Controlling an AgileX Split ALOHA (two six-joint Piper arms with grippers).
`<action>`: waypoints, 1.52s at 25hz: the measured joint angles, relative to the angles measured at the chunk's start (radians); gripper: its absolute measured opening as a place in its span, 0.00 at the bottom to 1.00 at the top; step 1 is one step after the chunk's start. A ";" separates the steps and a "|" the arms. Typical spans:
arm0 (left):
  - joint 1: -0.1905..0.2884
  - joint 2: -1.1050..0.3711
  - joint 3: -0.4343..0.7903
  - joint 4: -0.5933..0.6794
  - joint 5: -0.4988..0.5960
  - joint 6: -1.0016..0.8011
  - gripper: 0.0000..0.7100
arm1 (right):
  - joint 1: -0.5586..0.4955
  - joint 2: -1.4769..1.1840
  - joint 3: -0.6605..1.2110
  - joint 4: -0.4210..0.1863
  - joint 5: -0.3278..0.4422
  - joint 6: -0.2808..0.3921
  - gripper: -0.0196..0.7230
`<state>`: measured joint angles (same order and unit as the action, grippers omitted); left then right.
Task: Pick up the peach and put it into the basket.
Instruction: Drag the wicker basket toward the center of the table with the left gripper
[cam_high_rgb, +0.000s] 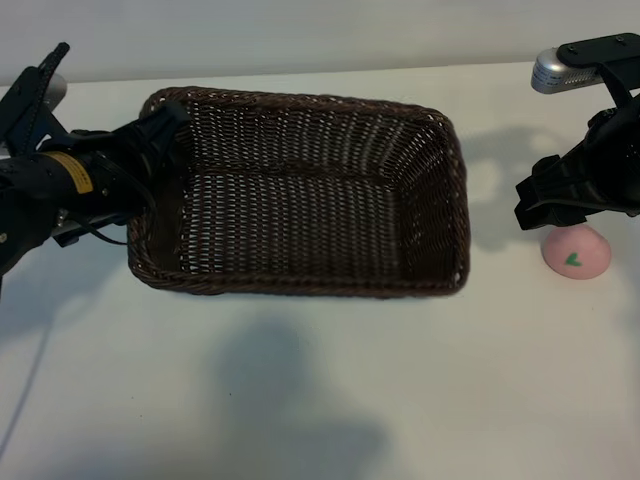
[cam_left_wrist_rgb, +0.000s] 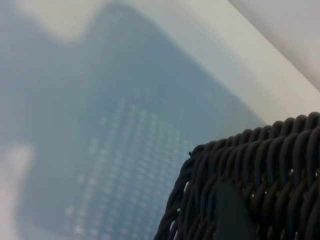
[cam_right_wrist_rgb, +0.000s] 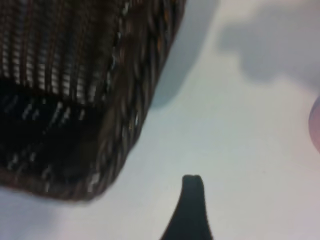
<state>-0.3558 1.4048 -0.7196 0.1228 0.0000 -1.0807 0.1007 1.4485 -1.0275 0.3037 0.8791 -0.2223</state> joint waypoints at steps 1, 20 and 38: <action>0.008 0.007 0.000 0.000 -0.009 0.000 0.56 | 0.000 0.000 0.000 0.000 0.000 0.000 0.83; 0.013 0.234 -0.091 0.158 -0.150 -0.139 0.56 | 0.000 0.000 0.000 0.002 0.002 0.000 0.83; 0.012 0.456 -0.123 0.527 -0.373 -0.583 0.55 | 0.000 0.000 0.000 0.002 0.005 0.000 0.83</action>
<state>-0.3441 1.8603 -0.8425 0.6497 -0.3735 -1.6641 0.1007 1.4485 -1.0275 0.3056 0.8841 -0.2223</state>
